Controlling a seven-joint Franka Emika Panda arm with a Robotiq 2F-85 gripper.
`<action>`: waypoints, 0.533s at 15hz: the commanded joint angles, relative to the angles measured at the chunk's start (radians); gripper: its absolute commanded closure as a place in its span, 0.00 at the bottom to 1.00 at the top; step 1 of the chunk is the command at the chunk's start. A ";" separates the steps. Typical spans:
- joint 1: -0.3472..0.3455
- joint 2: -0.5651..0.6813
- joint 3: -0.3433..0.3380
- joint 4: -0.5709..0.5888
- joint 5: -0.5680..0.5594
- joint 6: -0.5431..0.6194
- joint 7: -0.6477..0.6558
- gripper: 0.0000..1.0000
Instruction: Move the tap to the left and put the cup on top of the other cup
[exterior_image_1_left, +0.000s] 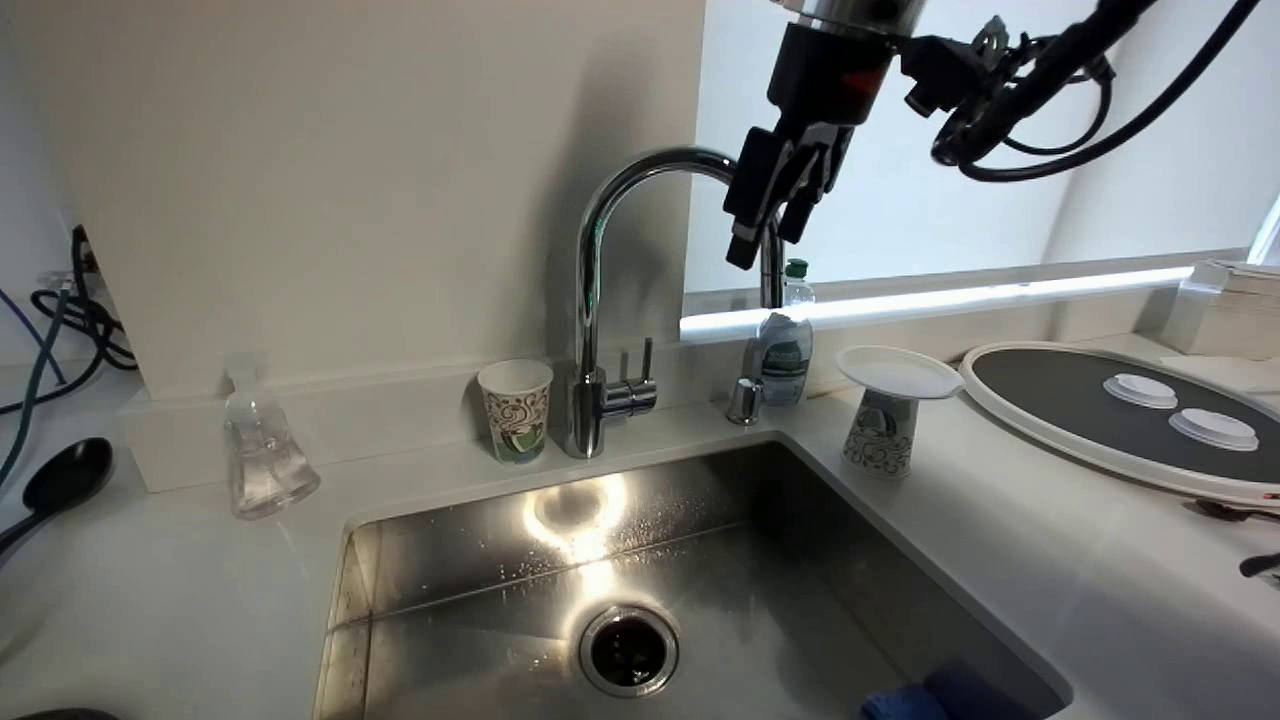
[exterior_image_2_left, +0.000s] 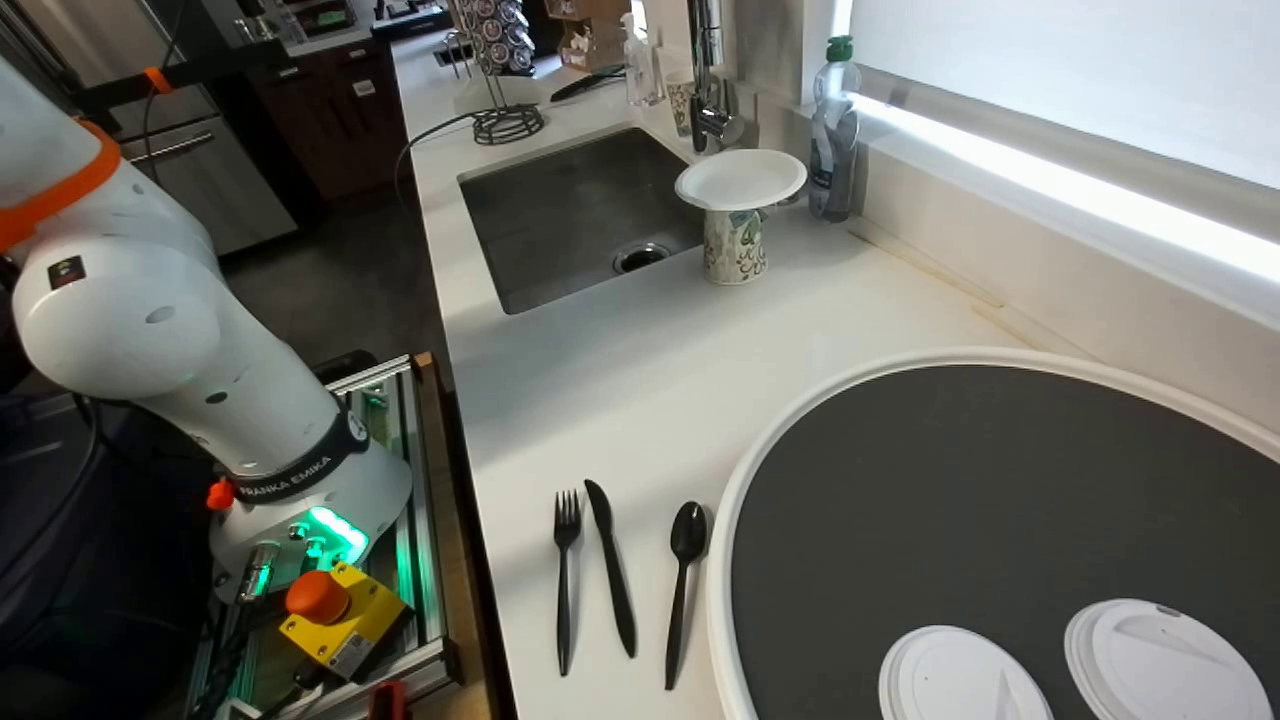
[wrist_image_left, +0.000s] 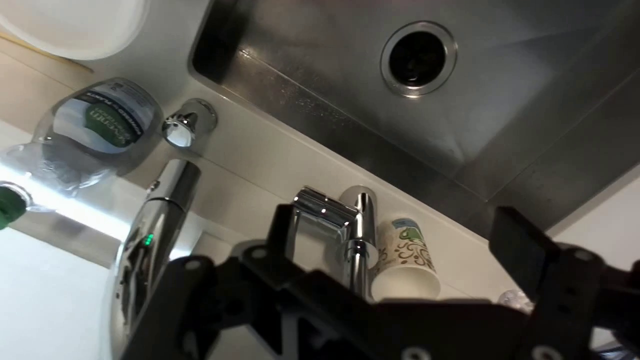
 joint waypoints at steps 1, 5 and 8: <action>0.023 0.028 0.020 0.031 0.056 -0.026 -0.016 0.00; 0.047 0.081 0.045 0.066 0.097 0.008 -0.027 0.00; 0.043 0.064 0.047 0.052 0.066 -0.001 -0.001 0.00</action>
